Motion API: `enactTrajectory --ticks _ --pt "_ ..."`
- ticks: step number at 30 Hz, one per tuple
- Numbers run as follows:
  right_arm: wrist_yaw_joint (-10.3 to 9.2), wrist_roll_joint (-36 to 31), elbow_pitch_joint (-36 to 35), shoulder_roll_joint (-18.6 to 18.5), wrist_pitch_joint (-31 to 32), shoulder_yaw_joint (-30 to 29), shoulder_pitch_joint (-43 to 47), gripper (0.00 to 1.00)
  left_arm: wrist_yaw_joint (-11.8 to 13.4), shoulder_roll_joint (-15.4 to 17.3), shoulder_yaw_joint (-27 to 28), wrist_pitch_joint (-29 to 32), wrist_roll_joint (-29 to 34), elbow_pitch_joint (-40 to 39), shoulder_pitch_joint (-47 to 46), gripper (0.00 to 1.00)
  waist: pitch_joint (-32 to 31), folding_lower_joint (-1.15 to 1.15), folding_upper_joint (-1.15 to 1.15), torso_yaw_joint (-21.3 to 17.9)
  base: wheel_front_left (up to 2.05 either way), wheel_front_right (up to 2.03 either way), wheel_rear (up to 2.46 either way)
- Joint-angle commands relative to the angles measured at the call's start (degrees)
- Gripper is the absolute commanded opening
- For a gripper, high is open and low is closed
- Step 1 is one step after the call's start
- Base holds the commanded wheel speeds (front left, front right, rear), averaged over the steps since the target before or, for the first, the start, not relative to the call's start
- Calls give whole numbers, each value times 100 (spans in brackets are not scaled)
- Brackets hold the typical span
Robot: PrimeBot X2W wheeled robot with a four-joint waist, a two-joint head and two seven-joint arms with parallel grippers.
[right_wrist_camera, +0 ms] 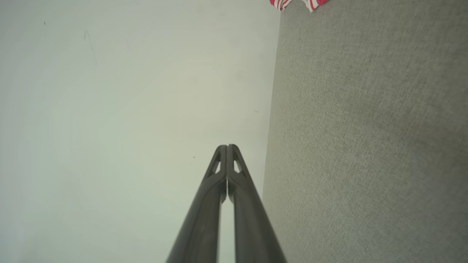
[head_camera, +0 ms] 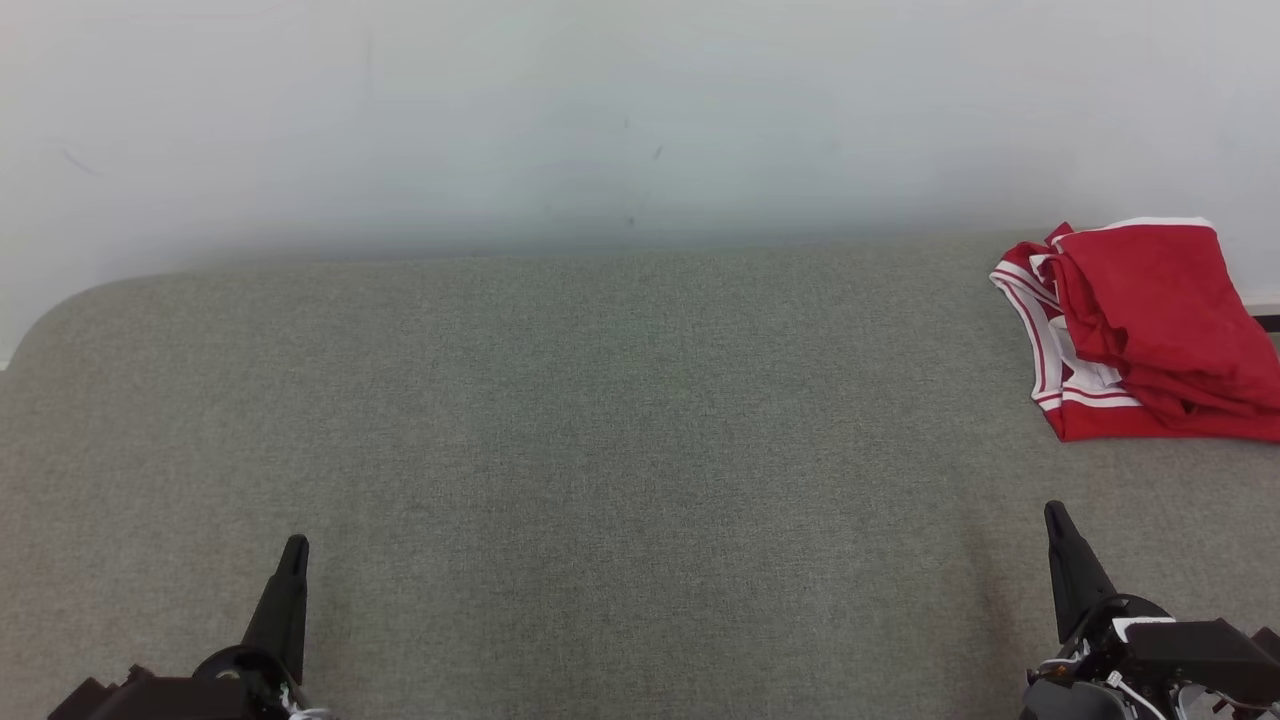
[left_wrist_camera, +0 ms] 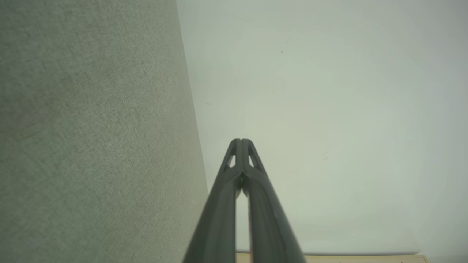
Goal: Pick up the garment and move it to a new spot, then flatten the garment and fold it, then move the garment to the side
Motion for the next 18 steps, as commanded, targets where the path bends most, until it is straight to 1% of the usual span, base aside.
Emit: enactTrajectory --ticks 1,18 --pt "-12 -34 -11 16 12 -15 -43 0 -2 30 15 20 -24 8 -65 0 0 0 0 0 0 0 0" --pt "-12 -36 -11 17 15 -16 -44 0 -2 30 15 20 -24 8 -65 0 0 0 0 0 0 0 0"
